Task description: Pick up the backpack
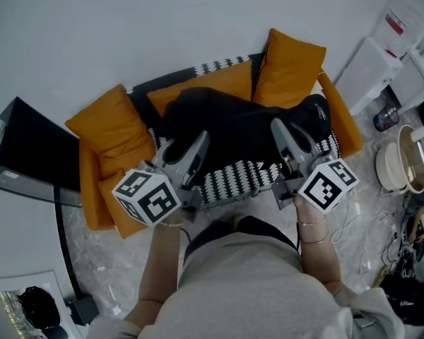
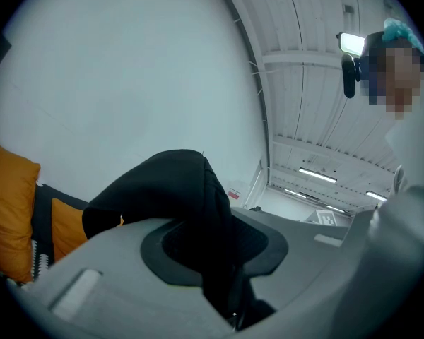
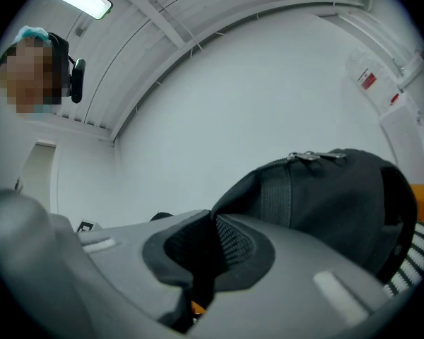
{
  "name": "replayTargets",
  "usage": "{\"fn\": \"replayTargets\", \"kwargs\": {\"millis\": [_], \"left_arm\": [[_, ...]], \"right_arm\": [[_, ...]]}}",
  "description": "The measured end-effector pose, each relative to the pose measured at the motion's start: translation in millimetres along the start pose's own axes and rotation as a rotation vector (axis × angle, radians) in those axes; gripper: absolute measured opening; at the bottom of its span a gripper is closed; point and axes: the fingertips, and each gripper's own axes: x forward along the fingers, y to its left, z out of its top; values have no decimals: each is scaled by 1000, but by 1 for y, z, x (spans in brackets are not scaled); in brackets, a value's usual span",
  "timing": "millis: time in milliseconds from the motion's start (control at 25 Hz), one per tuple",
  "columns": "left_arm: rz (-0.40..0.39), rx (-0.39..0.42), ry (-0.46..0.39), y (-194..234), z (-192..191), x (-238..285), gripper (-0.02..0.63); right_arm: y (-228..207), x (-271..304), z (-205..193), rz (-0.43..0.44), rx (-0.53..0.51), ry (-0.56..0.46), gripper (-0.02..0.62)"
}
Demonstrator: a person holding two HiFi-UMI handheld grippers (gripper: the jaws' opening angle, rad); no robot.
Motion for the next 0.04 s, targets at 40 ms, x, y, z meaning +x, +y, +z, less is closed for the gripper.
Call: {"fn": "replayTargets", "kwargs": {"millis": [40], "left_arm": [[2, -1, 1, 0, -1, -2, 100]], "right_arm": [[1, -1, -2, 1, 4, 3, 17]]}}
